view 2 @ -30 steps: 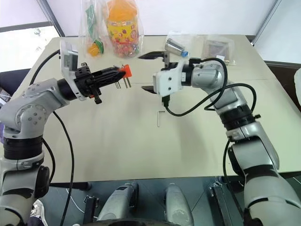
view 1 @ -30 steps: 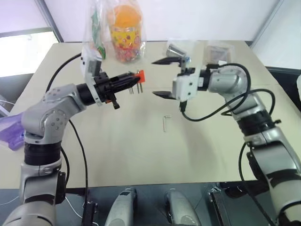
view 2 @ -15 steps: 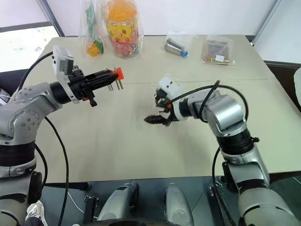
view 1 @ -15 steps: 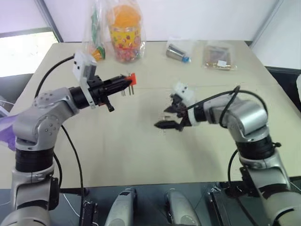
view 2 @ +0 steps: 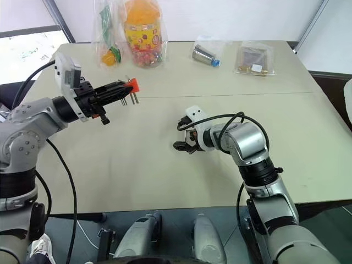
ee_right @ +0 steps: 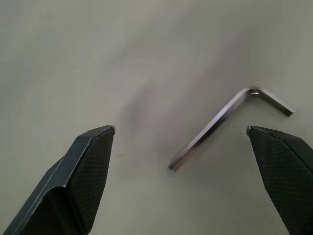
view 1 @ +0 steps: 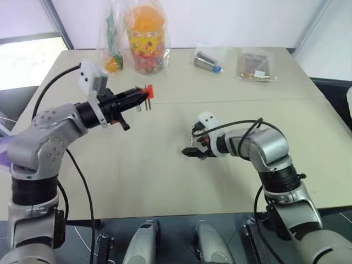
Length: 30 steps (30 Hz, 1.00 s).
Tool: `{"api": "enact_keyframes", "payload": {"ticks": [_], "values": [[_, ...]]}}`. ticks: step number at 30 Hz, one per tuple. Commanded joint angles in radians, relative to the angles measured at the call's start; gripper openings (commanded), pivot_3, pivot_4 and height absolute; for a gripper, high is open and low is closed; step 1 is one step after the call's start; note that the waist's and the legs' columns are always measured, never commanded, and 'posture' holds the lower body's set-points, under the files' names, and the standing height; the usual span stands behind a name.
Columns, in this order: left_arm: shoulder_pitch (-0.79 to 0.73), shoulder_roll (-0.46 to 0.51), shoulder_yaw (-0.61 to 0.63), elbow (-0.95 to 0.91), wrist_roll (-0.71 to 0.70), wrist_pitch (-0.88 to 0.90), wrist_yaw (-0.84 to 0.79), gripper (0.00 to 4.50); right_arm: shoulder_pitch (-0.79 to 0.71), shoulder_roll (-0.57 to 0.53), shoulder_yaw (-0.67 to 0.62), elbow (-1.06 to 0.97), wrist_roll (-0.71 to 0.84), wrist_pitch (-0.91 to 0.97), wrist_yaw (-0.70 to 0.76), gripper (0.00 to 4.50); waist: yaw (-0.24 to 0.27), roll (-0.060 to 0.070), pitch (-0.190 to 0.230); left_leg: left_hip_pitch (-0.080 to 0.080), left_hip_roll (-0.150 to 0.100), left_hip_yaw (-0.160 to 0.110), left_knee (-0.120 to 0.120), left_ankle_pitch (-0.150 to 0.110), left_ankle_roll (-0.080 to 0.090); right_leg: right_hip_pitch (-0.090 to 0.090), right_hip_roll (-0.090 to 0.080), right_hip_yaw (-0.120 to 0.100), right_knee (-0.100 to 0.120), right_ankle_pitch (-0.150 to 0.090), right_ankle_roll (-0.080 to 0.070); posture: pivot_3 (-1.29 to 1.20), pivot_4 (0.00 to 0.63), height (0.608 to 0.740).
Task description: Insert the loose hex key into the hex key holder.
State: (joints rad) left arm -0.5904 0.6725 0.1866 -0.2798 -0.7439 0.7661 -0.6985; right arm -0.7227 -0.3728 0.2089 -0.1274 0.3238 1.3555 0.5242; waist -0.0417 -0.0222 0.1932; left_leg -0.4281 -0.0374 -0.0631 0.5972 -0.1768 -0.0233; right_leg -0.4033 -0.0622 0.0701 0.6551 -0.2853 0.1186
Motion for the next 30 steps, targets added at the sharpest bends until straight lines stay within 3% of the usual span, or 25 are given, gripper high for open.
{"api": "enact_keyframes", "payload": {"ticks": [1,8,11,17,23,30], "values": [[0.004,0.019,0.045,-0.044,-0.015,0.002,0.015,0.00,0.010,0.012,0.025,-0.003,-0.026,-0.072,-0.030,4.48,-0.002,0.000,0.000,0.000,0.000,0.000,0.000,0.000,0.000,0.000,0.000,0.000,0.000,0.000,0.000,0.00,0.150,0.740],[0.013,0.022,0.060,-0.062,-0.024,0.012,0.035,0.00,0.037,-0.020,0.162,0.000,-0.116,-0.246,-0.035,4.48,-0.002,0.000,0.000,0.000,0.000,0.000,0.000,0.000,0.000,0.000,0.001,0.000,0.000,0.000,0.000,0.00,0.150,0.740],[0.018,0.023,0.065,-0.070,-0.028,0.016,0.044,0.00,0.044,-0.038,0.211,0.013,-0.159,-0.314,-0.023,3.15,-0.002,0.000,0.000,0.000,0.000,0.000,0.000,0.000,0.000,0.000,0.001,0.000,0.000,0.000,0.000,0.00,0.150,0.740],[0.023,0.022,0.072,-0.083,-0.036,0.024,0.062,0.00,0.049,-0.050,0.232,0.055,-0.190,-0.375,0.001,0.03,-0.001,0.000,0.000,0.000,0.000,0.000,0.000,0.000,0.000,0.001,0.001,0.000,0.000,0.000,0.000,0.00,0.150,0.740],[0.021,0.018,0.065,-0.079,-0.037,0.018,0.071,0.00,0.049,-0.059,0.215,0.056,-0.206,-0.462,0.041,0.03,-0.001,-0.001,0.000,0.001,0.000,0.000,0.001,0.000,0.000,0.001,0.001,0.000,0.000,0.000,0.000,0.00,0.150,0.740],[0.020,-0.001,0.049,-0.068,-0.029,-0.002,0.068,0.00,0.014,0.027,0.013,0.112,-0.231,-0.887,-0.094,0.03,-0.001,0.000,0.000,0.001,0.000,0.000,0.000,0.000,0.000,0.001,0.001,0.000,0.000,0.000,0.000,0.00,0.150,0.740]]}}
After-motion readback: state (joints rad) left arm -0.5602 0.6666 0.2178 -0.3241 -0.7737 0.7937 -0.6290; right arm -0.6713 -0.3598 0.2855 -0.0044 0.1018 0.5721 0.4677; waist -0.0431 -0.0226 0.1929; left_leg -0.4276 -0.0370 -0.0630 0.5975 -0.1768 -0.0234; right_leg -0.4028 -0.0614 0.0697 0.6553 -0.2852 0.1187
